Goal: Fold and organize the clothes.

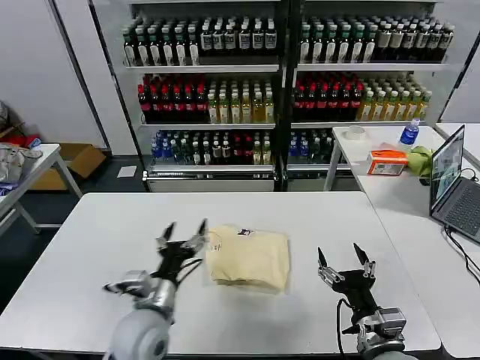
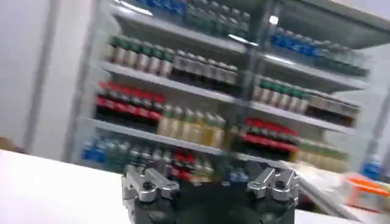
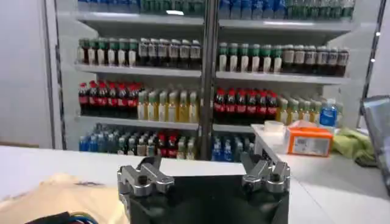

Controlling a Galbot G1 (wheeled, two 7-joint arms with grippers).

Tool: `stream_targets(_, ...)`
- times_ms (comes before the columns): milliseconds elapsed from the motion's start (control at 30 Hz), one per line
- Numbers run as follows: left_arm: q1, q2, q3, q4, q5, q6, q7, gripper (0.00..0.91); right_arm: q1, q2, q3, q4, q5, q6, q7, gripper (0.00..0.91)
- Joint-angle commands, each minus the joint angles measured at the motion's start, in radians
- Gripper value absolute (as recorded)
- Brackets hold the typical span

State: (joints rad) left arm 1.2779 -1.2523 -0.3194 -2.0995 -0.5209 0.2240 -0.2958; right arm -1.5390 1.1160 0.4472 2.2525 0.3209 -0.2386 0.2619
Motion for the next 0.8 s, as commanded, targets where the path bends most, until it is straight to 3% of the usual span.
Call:
stream_targets(33, 0.324, 0.030, -0.335, -0.196, 0.091, -0.049, 0.044, 0.907, 0.058, 0.031, -0.046, -0.033, -0.024, 0.041, -0.004, 0.907)
stream_targets(400, 0.324, 0.035, -0.296, -0.190, 0.169, -0.035, 0.077, 0.907, 0.032, 0.064, -0.014, -0.020, -0.055, 0.026, -0.002, 0.907)
stream_targets(800, 0.347, 0.103, -0.349, -0.214, 0.122, 0.011, 0.153, 0.907, -0.002, 0.043, 0.001, 0.008, -0.076, 0.008, -0.034, 0.907)
